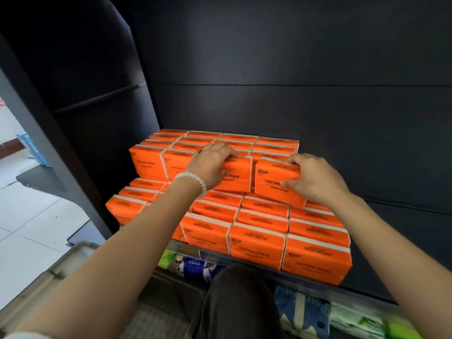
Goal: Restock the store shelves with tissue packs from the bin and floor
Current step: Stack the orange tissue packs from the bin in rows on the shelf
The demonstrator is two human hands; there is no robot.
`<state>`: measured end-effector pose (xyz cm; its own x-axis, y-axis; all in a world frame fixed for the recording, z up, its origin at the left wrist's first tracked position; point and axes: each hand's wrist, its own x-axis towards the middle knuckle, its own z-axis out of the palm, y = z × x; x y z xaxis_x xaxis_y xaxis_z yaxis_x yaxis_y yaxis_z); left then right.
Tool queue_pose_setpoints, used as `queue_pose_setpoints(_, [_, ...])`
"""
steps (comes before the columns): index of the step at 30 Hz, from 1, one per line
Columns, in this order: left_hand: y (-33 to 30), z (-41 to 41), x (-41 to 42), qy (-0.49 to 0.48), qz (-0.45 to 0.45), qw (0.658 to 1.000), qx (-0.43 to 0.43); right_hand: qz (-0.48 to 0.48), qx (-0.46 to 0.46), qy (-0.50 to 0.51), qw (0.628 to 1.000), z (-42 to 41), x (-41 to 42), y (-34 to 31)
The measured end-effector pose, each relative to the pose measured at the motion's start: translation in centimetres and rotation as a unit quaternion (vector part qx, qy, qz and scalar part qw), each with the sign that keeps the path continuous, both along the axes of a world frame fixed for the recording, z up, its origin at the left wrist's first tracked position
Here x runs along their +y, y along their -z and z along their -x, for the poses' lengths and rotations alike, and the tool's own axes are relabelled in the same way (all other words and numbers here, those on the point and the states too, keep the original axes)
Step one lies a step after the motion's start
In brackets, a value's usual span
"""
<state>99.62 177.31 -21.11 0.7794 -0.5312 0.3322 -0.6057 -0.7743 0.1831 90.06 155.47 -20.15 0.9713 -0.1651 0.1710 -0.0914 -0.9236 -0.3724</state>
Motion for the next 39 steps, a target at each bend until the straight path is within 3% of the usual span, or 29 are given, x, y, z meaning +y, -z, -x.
queue_pose_setpoints(3, [0.3,-1.8,-0.3,0.041,0.007,0.999,-0.006,-0.013,-0.017,-0.004,1.0,-1.4,0.4,0.4])
queue_pose_setpoints(8, [1.6,-3.4,0.2,0.019,-0.011,0.999,-0.031,-0.014,-0.046,-0.031,0.998,-3.4,1.0,1.9])
queue_pose_setpoints(17, [3.7,-3.1,0.6,-0.009,-0.033,0.995,-0.089,0.109,-0.178,-0.052,0.976,-4.1,1.2,5.0])
queue_pose_setpoints(23, [4.8,-2.7,0.2,-0.043,-0.039,0.992,-0.115,0.155,-0.136,-0.052,0.977,-4.2,1.3,4.4])
queue_pose_setpoints(31, [3.3,-1.2,1.0,-0.039,-0.029,0.997,-0.058,0.18,-0.106,-0.062,0.976,-3.2,2.8,3.2])
queue_pose_setpoints(39, [4.6,5.1,8.5,-0.075,-0.013,0.985,-0.158,0.132,-0.169,-0.198,0.957,-0.4,10.6,4.9])
